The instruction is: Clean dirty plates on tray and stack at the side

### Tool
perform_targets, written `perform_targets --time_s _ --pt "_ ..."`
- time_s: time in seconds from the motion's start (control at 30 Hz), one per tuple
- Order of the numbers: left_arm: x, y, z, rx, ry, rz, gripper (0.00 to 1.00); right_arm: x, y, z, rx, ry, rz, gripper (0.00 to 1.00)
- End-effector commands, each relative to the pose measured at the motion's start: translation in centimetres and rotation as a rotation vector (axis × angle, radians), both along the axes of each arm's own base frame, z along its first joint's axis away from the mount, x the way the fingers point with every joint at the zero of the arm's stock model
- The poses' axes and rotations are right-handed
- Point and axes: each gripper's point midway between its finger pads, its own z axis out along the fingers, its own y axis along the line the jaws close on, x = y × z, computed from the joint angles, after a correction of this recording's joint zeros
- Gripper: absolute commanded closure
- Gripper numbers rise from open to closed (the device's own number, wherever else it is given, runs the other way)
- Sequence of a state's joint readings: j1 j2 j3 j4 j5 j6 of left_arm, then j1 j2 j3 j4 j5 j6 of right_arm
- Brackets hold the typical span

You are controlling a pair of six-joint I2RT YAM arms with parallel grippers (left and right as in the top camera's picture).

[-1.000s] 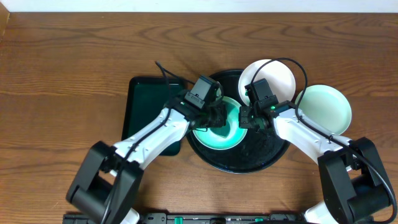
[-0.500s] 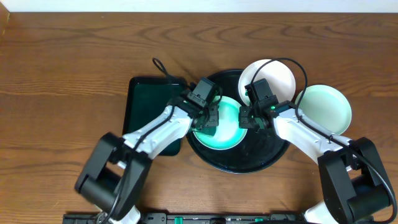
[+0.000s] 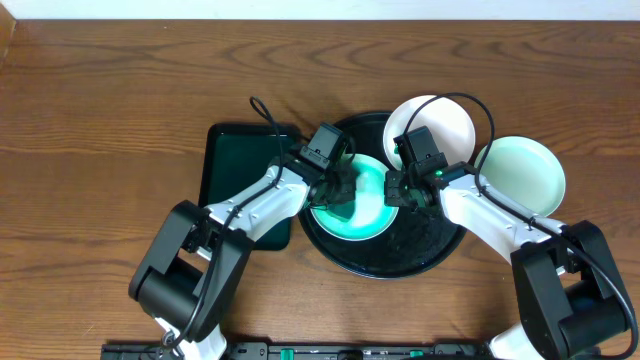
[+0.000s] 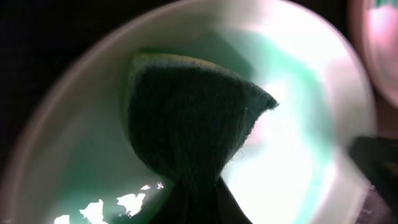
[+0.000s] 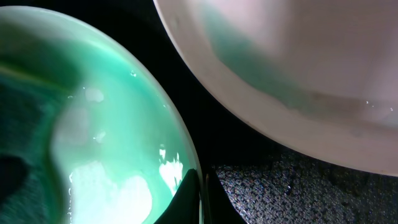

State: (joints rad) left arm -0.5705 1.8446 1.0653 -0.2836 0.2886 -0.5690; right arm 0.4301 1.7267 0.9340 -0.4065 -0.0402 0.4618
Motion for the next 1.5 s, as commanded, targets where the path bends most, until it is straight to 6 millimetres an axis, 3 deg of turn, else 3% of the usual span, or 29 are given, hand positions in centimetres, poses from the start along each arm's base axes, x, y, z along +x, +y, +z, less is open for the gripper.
perform_targets --time_s 0.0,0.33,0.53,0.67,1.1,1.47 --pt "-3.1 -3.8 0.0 -0.177 0.126 -0.123 0.93 -0.1 0.8 -0.2 0.014 0.01 0.024 0.99" --pt "-1.3 -4.1 5.4 -0.252 0.001 -0.123 0.92 -0.1 0.8 -0.2 0.014 0.009 0.024 0.99" --pt "0.0 -3.0 9.2 -0.286 -0.1 -0.103 0.92 -0.1 0.8 -0.2 0.014 0.009 0.024 0.99" --pt "0.9 -1.8 10.8 -0.266 -0.166 -0.074 0.92 -0.1 0.8 -0.2 0.014 0.009 0.024 0.99" --pt "1.8 3.3 8.0 0.019 -0.196 0.067 0.92 -0.1 0.8 -0.2 0.014 0.009 0.024 0.99" --pt "1.5 3.8 5.7 0.064 -0.154 0.072 0.93 -0.1 0.8 -0.2 0.014 0.009 0.024 0.99"
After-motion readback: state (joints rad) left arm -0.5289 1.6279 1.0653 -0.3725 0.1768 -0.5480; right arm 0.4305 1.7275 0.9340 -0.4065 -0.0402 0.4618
